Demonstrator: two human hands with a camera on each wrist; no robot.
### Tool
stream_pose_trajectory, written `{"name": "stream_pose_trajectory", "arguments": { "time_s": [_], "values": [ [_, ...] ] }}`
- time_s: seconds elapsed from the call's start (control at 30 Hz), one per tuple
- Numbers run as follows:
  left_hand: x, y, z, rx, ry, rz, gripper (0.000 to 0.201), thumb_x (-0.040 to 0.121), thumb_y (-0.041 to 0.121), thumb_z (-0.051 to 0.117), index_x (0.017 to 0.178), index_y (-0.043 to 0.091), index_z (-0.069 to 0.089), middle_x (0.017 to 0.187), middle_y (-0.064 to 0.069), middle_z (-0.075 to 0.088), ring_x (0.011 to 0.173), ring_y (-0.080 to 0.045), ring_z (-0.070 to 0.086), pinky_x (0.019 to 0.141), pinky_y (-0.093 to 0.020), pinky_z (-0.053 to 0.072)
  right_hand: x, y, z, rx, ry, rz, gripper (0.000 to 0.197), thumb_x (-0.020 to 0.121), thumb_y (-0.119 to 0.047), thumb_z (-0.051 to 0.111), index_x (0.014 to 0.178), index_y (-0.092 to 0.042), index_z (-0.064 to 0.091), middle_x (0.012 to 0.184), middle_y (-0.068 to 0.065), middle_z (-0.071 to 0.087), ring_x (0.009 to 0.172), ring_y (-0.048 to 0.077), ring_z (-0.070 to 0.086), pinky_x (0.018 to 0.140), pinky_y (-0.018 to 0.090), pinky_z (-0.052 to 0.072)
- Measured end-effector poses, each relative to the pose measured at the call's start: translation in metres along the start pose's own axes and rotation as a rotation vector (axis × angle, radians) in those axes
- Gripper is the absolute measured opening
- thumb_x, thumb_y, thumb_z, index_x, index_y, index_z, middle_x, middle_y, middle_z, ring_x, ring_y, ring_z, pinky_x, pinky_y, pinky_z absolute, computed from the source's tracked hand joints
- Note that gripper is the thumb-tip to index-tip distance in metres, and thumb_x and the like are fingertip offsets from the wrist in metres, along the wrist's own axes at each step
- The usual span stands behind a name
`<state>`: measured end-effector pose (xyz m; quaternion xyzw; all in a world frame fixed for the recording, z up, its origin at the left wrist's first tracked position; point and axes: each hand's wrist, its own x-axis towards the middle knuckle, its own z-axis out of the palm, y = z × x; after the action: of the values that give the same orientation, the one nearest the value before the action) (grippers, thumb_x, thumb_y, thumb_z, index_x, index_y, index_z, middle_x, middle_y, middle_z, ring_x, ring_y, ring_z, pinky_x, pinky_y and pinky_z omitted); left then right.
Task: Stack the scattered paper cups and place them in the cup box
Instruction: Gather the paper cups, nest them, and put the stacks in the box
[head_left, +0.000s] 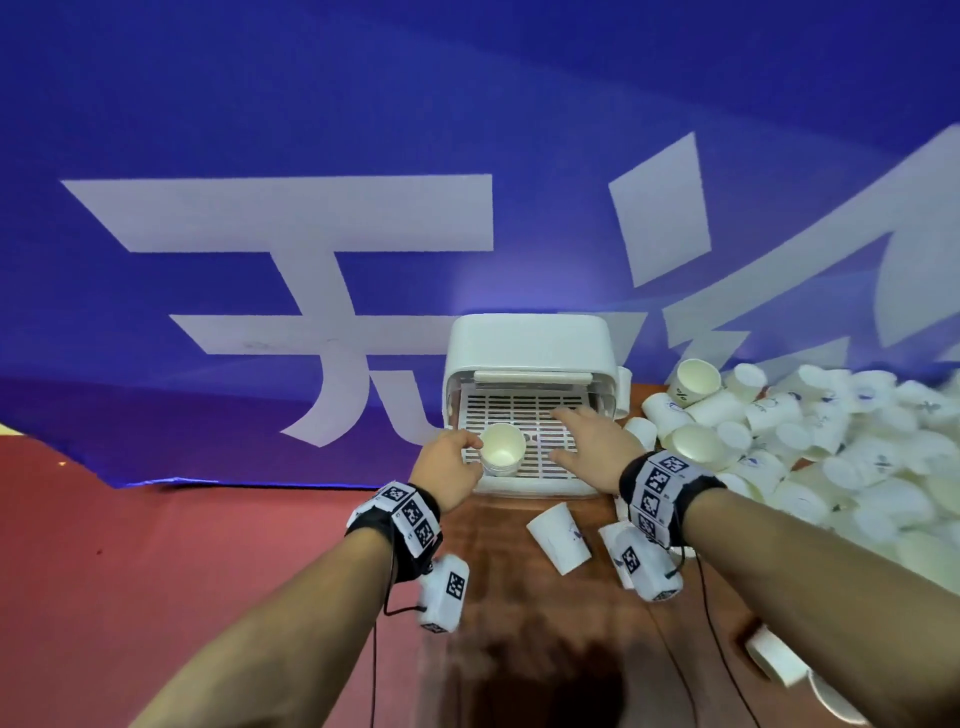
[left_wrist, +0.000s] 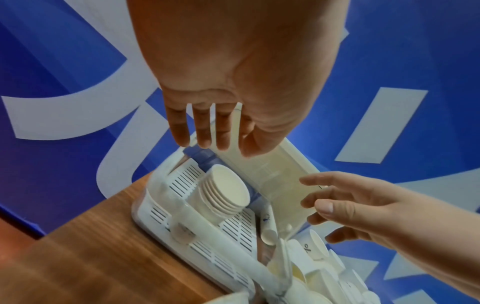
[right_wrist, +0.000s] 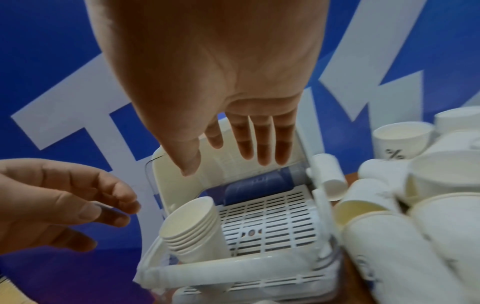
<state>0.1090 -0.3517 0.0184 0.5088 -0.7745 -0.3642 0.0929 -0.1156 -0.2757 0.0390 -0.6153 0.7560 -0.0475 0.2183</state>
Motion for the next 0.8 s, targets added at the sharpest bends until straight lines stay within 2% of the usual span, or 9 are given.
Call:
{"name": "stream_pose_trajectory", "arguments": {
  "time_s": [0.13,0.3,0.37,0.53,0.67,0.8],
  "values": [
    [-0.002,0.021,0.027,0.008,-0.038,0.012,0.033,0.083,0.009,0.062,0.116,0.014,0.065,0.124,-0.008,0.057,0.111,-0.026,0.056,0.095,-0.030,0.044,-0.027,0.028,-0.005,0.055,0.022,0.048,0.062,0.095,-0.044,0.056,0.149,-0.024,0.034,0.143,0.009,0.048,0.129,0.025,0.048,0.104,0.040,0.043],
    [-0.009,0.040,0.068,0.025,-0.129,-0.006,0.026,0.085,0.013,0.063,0.111,0.013,0.065,0.114,-0.004,0.059,0.106,-0.023,0.057,0.085,-0.023,0.040,-0.061,0.062,0.000,0.121,0.009,0.106,0.060,0.095,-0.043,0.056,0.147,-0.023,0.035,0.135,0.011,0.051,0.121,0.027,0.052,0.097,0.037,0.044],
    [-0.011,0.044,0.086,0.019,-0.149,-0.028,0.021,0.084,0.013,0.064,0.105,0.015,0.064,0.110,-0.003,0.061,0.105,-0.023,0.058,0.085,-0.026,0.044,-0.073,0.077,0.006,0.147,-0.009,0.138,0.060,0.095,-0.041,0.056,0.148,-0.023,0.035,0.136,0.012,0.050,0.122,0.027,0.052,0.098,0.038,0.043],
    [-0.017,0.047,0.117,0.027,-0.206,-0.070,0.041,0.080,0.011,0.061,0.121,0.013,0.060,0.124,-0.005,0.051,0.111,-0.022,0.056,0.100,-0.034,0.046,-0.094,0.107,0.024,0.146,-0.053,0.205,0.059,0.096,-0.042,0.054,0.148,-0.024,0.035,0.137,0.010,0.050,0.121,0.029,0.053,0.098,0.041,0.044],
    [-0.017,0.036,0.136,0.017,-0.202,-0.101,0.056,0.077,0.012,0.063,0.131,0.013,0.051,0.127,-0.010,0.052,0.115,-0.026,0.057,0.102,-0.040,0.046,-0.101,0.120,0.038,0.177,-0.046,0.207,0.056,0.096,-0.040,0.055,0.146,-0.023,0.037,0.131,0.009,0.052,0.118,0.029,0.053,0.097,0.043,0.045],
    [-0.012,0.032,0.147,0.013,-0.201,-0.136,0.060,0.076,0.012,0.064,0.133,0.011,0.046,0.126,-0.012,0.056,0.114,-0.028,0.056,0.100,-0.041,0.046,-0.105,0.128,0.049,0.209,-0.059,0.206,0.054,0.095,-0.037,0.054,0.145,-0.023,0.038,0.128,0.008,0.052,0.118,0.028,0.051,0.098,0.044,0.044]
  ]
}}
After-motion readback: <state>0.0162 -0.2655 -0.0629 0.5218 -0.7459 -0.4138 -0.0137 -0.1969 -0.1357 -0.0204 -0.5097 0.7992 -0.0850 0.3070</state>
